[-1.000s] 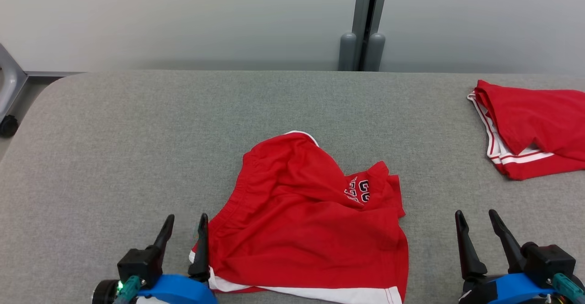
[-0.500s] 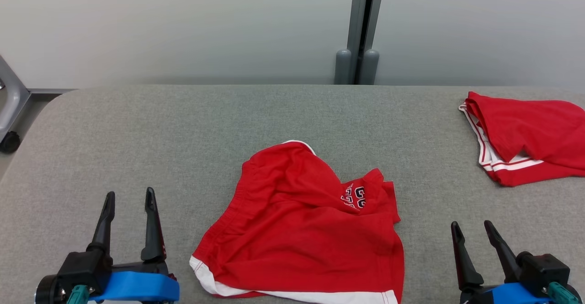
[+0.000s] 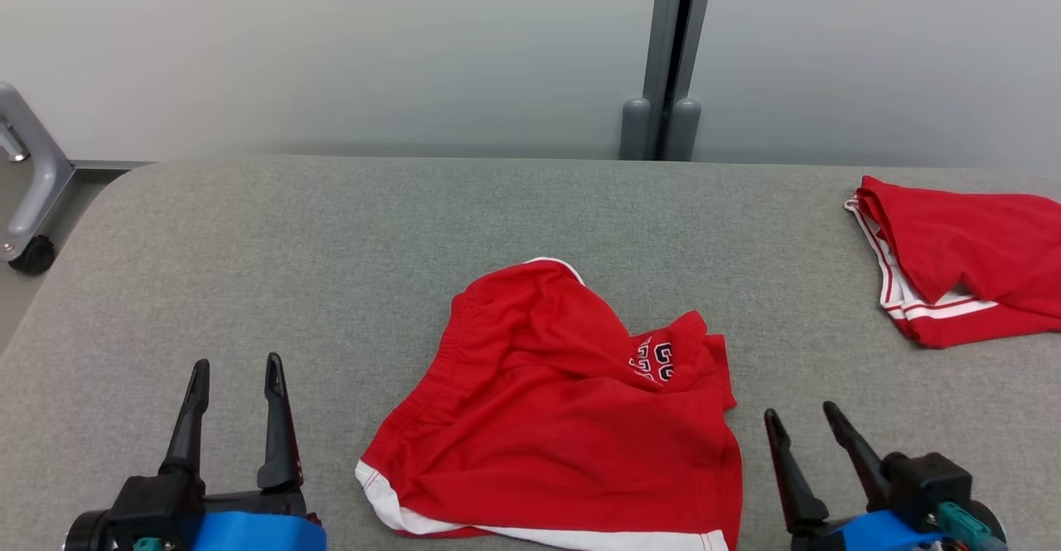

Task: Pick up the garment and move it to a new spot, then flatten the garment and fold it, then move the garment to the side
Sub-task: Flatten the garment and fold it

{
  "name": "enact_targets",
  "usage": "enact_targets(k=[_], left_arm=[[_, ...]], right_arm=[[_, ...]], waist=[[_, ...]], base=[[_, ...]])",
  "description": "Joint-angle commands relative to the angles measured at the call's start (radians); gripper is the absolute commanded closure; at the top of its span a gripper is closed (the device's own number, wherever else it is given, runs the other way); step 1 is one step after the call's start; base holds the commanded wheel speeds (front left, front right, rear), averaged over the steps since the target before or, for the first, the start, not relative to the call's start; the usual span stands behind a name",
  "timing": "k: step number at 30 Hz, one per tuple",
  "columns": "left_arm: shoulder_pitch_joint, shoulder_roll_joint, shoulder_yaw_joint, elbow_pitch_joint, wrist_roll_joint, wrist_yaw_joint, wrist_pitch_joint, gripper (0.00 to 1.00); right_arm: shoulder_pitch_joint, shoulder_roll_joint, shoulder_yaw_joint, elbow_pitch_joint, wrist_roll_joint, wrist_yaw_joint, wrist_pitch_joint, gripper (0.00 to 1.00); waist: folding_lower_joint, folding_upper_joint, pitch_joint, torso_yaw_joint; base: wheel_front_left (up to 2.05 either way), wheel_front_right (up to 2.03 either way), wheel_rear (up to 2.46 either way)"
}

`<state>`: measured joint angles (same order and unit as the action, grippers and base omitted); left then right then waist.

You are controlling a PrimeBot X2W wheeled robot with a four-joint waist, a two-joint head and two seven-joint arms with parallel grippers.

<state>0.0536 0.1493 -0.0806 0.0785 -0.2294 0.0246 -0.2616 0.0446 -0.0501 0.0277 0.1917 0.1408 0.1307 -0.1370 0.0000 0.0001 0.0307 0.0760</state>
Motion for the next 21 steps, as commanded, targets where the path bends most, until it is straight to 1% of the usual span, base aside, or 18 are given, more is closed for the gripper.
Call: enact_targets(k=[1,5,9,10,11,17,21], left_arm=[[0.005,-0.004,0.002,0.002,0.006,-0.003,-0.004,0.0],[-0.001,-0.019,0.013,0.009,0.024,-0.022,-0.004,0.0],[-0.015,-0.034,0.022,0.014,0.039,-0.036,-0.004,0.0],[-0.017,-0.037,0.024,0.015,0.041,-0.04,-0.004,0.0],[-0.021,-0.042,0.027,0.018,0.048,-0.047,-0.004,0.0],[-0.039,-0.057,0.041,0.029,0.062,-0.068,-0.004,0.0],[-0.046,-0.069,0.048,0.034,0.071,-0.074,-0.004,0.0]], right_arm=[[-0.011,-0.001,0.008,0.003,-0.007,0.0,0.003,0.0],[-0.042,-0.01,0.073,0.031,-0.012,0.0,0.031,0.0],[-0.067,-0.016,0.111,0.085,-0.017,0.0,0.048,0.0],[-0.074,-0.02,0.118,0.107,-0.017,0.0,0.052,0.0],[-0.085,-0.027,0.127,0.154,-0.021,0.0,0.052,0.0],[-0.126,-0.039,0.124,0.304,-0.057,0.0,0.044,0.0],[-0.154,-0.034,0.144,0.393,-0.063,0.0,0.038,0.0]], waist=[[0.0,-0.0001,0.0,0.001],[0.0,-0.0001,0.005,0.011],[0.0,-0.0001,0.013,0.026],[0.0,-0.0001,0.016,0.03],[0.0,-0.0001,0.021,0.039],[0.0,-0.0001,0.043,0.064],[0.0,-0.0001,0.055,0.073]], base=[[0.0,0.0,0.0],[0.0,0.0,0.0],[0.0,0.0,0.0],[0.0,0.0,0.0],[0.0,0.0,0.0],[0.0,0.0,0.0],[0.0,0.0,0.0]])
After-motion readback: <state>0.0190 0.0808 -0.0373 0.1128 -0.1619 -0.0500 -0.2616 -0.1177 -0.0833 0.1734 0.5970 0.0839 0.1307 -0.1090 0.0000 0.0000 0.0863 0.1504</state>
